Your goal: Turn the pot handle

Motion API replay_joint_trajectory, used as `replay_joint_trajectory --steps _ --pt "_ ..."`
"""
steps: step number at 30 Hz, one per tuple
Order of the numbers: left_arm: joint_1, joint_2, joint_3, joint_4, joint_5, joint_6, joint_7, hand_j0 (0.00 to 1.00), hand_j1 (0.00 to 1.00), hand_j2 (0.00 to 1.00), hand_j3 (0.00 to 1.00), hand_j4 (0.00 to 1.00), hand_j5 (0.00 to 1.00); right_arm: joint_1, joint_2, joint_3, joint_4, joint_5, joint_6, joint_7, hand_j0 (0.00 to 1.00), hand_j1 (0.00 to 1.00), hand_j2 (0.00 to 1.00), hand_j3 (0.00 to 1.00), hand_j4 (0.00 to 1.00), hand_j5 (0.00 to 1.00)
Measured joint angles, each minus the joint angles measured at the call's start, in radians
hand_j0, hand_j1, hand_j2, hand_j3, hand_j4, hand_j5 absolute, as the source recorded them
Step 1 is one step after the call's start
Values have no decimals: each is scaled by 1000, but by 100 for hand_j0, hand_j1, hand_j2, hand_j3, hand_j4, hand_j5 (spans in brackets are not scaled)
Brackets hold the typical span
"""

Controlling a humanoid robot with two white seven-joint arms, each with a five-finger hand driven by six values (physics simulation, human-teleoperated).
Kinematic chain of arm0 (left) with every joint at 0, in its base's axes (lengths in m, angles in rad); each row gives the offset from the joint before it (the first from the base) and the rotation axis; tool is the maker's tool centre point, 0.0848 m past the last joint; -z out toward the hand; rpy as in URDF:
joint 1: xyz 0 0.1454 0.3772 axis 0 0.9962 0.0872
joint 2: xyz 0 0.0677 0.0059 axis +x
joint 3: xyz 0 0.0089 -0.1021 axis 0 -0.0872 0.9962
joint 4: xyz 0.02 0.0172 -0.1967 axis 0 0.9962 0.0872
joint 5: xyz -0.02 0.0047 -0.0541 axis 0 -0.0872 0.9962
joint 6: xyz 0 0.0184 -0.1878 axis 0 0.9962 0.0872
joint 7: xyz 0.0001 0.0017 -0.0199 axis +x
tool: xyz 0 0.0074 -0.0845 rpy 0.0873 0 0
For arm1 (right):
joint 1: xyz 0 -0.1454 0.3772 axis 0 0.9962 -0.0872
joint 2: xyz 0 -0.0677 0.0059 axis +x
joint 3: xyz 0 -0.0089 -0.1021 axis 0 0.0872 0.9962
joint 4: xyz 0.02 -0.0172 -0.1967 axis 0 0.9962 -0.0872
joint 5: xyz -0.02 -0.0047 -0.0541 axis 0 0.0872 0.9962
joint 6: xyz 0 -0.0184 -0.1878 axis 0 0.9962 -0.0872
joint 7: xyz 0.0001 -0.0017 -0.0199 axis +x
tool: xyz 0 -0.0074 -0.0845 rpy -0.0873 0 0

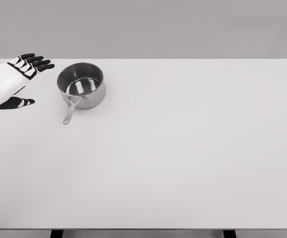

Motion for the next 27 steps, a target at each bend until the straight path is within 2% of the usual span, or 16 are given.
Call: replay_joint_trajectory --steps 15,19,21,24,27 --pt "-11 5 1 -1 4 0 0 100 100 100 100 100 100 -2 0 2 0 0 0 0 100 100 100 100 100 100" --pt "-60 -1 -1 -4 9 0 -11 100 100 100 100 100 100 -2 0 2 0 0 0 0 100 100 100 100 100 100" --pt "-120 -10 -18 -4 11 0 -21 100 100 100 100 100 100 -2 0 2 0 0 0 0 100 100 100 100 100 100" --pt "-204 -41 -93 -5 10 0 -40 100 100 100 100 100 100 -2 0 3 0 0 0 0 100 100 100 100 100 100" --pt "-250 -83 -169 -5 5 0 -65 100 100 100 100 100 100 -2 0 3 0 0 0 0 100 100 100 100 100 100"
